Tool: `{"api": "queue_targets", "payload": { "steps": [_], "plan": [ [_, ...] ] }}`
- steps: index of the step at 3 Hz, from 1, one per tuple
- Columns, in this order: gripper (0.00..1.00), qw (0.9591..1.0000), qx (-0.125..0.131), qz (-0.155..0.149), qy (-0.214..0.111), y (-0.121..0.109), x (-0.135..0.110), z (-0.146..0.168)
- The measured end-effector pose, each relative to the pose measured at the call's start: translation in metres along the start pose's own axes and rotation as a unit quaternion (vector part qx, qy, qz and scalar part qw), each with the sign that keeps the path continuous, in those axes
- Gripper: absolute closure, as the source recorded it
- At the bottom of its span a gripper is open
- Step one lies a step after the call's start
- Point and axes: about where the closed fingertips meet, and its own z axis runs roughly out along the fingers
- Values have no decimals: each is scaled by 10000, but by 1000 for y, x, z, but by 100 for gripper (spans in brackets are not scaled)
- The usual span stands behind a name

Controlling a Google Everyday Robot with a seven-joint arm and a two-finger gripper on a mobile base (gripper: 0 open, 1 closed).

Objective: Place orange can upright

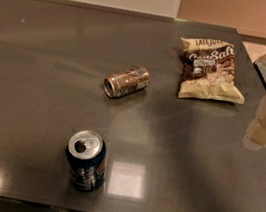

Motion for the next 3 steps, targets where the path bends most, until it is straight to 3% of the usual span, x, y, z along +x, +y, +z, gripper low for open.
{"api": "queue_targets", "payload": {
  "steps": [1, 3],
  "plan": [
    [0, 10000, 11, -6, -8, 0, -1, 0],
    [0, 9974, -104, -593, -385, -21, -38, 18]
  ]
}}
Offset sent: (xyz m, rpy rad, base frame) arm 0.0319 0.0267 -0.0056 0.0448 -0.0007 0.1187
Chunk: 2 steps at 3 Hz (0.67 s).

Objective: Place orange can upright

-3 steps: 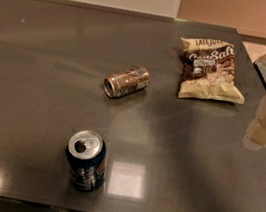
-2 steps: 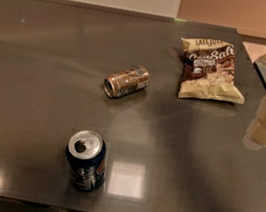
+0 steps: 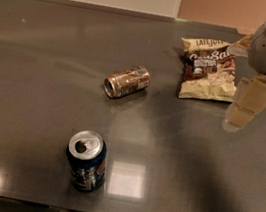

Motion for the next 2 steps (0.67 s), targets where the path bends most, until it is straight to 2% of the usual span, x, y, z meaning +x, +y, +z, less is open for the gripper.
{"api": "queue_targets", "payload": {
  "steps": [1, 2],
  "plan": [
    [0, 9984, -180, -482, -235, -14, -25, 21],
    [0, 9927, -334, -1052, -481, -28, -52, 42]
  ]
}}
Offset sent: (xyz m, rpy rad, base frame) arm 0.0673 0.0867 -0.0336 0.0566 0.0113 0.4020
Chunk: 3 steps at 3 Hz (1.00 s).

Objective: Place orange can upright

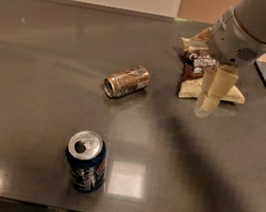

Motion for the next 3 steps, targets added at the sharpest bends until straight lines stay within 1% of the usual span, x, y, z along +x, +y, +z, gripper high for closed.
{"api": "queue_targets", "payload": {
  "steps": [1, 2, 3],
  "plan": [
    [0, 9987, -98, -477, -175, -22, -15, 22],
    [0, 9952, -190, -934, -237, -45, -29, 46],
    [0, 9906, -382, -1292, -244, -60, -44, 73]
  ]
}}
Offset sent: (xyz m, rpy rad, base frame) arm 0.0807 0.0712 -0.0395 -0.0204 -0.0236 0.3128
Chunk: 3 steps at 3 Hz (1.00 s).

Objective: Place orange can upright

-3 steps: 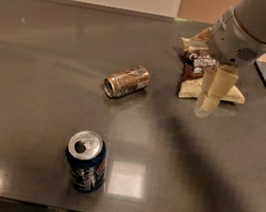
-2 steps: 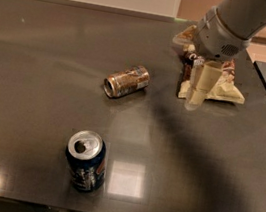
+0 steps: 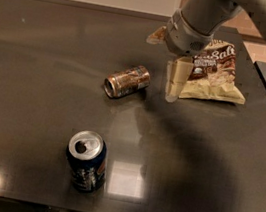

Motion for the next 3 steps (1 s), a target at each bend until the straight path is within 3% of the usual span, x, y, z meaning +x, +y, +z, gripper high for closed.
{"api": "queue_targets", "payload": {
  "steps": [2, 3],
  "plan": [
    [0, 9973, -493, -540, 81, -23, -20, 50],
    [0, 9956, -618, -695, 100, -28, -26, 62]
  ]
}}
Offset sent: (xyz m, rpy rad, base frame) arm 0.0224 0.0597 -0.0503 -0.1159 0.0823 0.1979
